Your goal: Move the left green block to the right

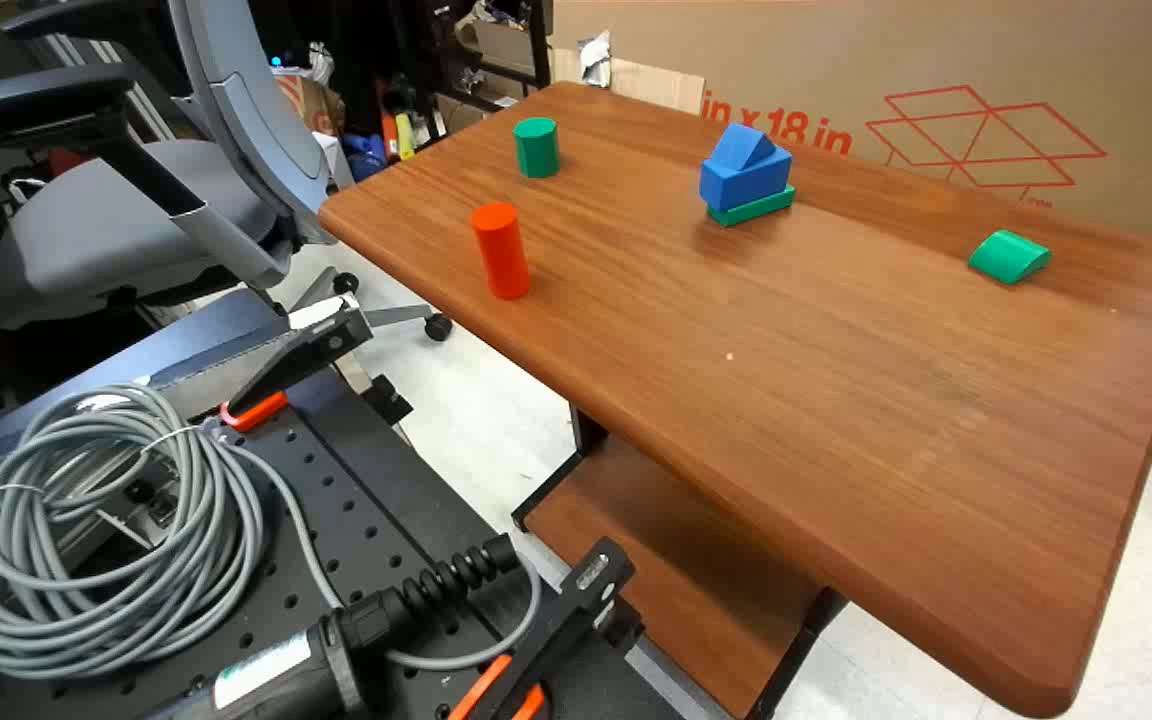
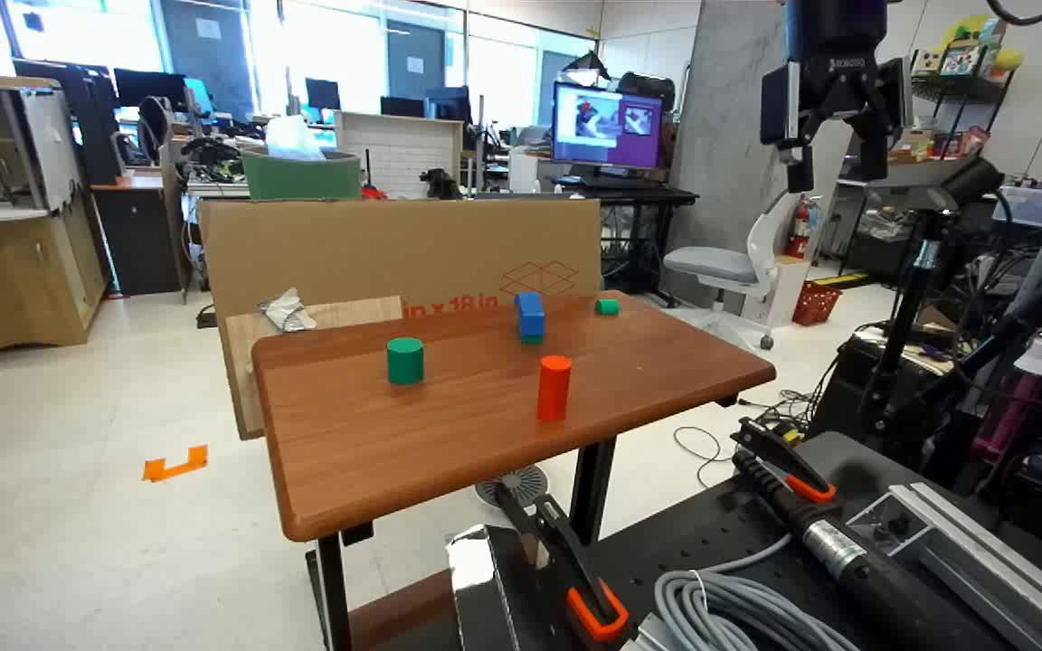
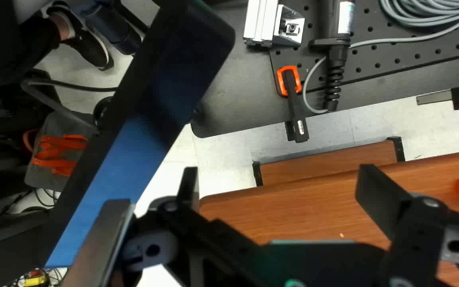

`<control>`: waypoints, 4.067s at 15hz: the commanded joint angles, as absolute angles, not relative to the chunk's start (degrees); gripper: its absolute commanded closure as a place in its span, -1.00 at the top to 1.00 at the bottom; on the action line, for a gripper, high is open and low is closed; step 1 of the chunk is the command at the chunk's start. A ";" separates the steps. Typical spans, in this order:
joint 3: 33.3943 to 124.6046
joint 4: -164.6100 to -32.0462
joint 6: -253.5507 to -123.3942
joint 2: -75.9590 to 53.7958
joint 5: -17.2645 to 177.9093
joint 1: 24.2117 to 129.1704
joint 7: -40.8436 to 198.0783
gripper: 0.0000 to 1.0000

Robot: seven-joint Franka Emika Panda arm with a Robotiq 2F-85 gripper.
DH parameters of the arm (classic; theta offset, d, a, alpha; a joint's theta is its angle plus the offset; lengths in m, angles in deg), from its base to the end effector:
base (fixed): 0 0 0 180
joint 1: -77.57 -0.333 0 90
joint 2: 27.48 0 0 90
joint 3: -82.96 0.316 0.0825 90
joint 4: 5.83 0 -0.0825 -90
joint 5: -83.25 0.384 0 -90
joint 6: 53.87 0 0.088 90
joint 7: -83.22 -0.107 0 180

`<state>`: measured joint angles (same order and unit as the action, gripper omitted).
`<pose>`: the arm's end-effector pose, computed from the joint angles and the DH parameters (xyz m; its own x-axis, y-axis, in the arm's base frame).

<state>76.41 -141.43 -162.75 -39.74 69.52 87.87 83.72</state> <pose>0.4155 -0.1442 0.3923 0.9475 -0.1887 -0.2583 -0.1470 -0.9740 0.1723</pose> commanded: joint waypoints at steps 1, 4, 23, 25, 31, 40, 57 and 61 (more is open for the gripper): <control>75.89 -141.32 -162.58 -39.74 69.44 87.30 83.63 1.00; 75.89 -141.32 -162.59 -39.74 69.44 87.30 83.63 1.00; 87.36 -136.59 -172.51 -28.09 66.46 77.23 67.62 1.00; 88.75 -134.47 -174.92 -24.42 66.34 75.09 65.25 1.00; 89.56 -127.83 -182.17 -14.31 66.13 69.68 63.26 1.00; 87.24 -120.58 -192.74 -1.96 60.96 63.39 63.58 1.00; 88.86 -108.06 -183.60 9.01 64.91 64.28 85.13 0.16; 88.97 -107.63 -183.30 9.05 64.91 64.36 86.72 -0.46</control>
<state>88.78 -110.18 -185.46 7.76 63.73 64.48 84.15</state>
